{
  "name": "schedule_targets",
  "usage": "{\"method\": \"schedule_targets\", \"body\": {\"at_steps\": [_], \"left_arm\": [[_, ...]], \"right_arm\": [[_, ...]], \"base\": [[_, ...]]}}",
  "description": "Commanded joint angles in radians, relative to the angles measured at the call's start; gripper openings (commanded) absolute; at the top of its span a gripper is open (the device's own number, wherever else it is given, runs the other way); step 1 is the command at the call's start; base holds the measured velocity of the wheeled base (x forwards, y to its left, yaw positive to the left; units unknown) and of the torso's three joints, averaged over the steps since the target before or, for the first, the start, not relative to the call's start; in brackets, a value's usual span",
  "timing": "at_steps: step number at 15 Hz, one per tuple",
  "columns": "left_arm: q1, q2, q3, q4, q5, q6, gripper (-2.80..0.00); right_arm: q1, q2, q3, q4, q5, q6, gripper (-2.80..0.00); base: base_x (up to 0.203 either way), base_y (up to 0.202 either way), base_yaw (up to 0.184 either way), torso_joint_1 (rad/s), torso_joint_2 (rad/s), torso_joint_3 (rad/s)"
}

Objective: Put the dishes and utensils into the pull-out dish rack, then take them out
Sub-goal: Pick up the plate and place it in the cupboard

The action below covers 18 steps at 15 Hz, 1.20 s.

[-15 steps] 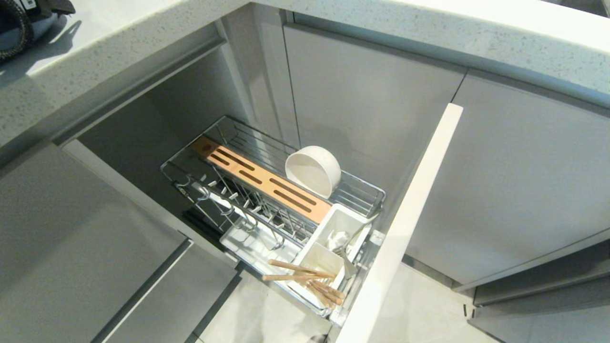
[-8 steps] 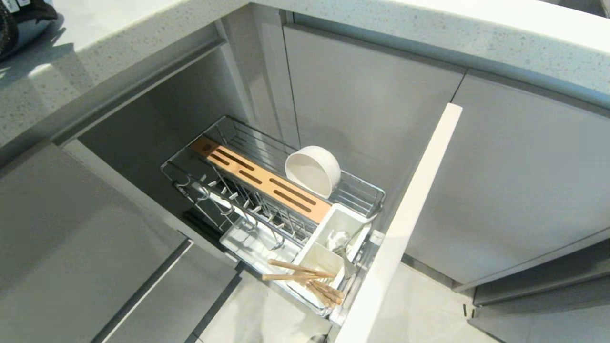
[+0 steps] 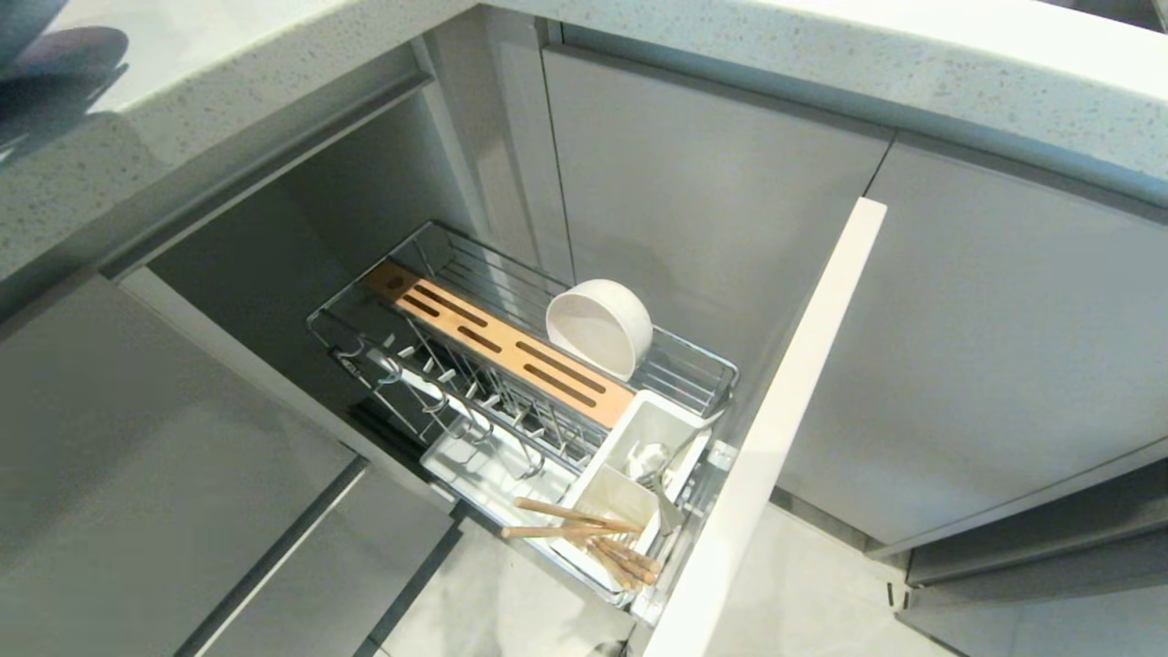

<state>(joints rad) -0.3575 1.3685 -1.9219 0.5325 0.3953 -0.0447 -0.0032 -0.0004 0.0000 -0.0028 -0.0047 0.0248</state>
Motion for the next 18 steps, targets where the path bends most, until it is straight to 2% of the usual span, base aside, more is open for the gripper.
{"method": "schedule_targets", "body": {"at_steps": [1, 7, 10, 13, 15, 18], "left_arm": [[-0.040, -0.054, -0.003, -0.068, 0.004, 0.000, -2.80], [-0.073, -0.087, 0.005, -0.479, 0.010, -0.002, -2.80], [-0.092, -0.087, 0.011, -0.608, 0.033, -0.019, -2.80], [-0.208, -0.079, 0.028, -0.809, 0.051, -0.116, -2.80], [-0.290, -0.077, 0.108, -1.005, 0.080, -0.175, -2.80], [-0.397, -0.077, 0.279, -1.301, 0.142, -0.194, -2.80]], "right_arm": [[0.000, -0.004, 0.002, 0.000, 0.000, 0.001, -2.80], [0.000, -0.004, 0.002, 0.000, 0.000, 0.000, -2.80], [0.000, -0.004, 0.002, 0.000, 0.000, 0.000, -2.80], [0.000, -0.004, 0.002, 0.000, 0.000, 0.000, -2.80], [0.000, -0.004, 0.002, 0.000, 0.000, 0.000, -2.80], [0.000, -0.003, 0.002, 0.000, 0.000, 0.000, -2.80]], "base": [[0.000, 0.000, 0.000, 0.000, 0.00, 0.000], [0.000, 0.000, 0.000, 0.000, 0.00, 0.000], [0.000, 0.000, 0.000, 0.000, 0.00, 0.000], [0.000, 0.000, 0.000, 0.000, 0.00, 0.000], [0.000, 0.000, 0.000, 0.000, 0.00, 0.000], [0.000, 0.000, 0.000, 0.000, 0.00, 0.000]]}}
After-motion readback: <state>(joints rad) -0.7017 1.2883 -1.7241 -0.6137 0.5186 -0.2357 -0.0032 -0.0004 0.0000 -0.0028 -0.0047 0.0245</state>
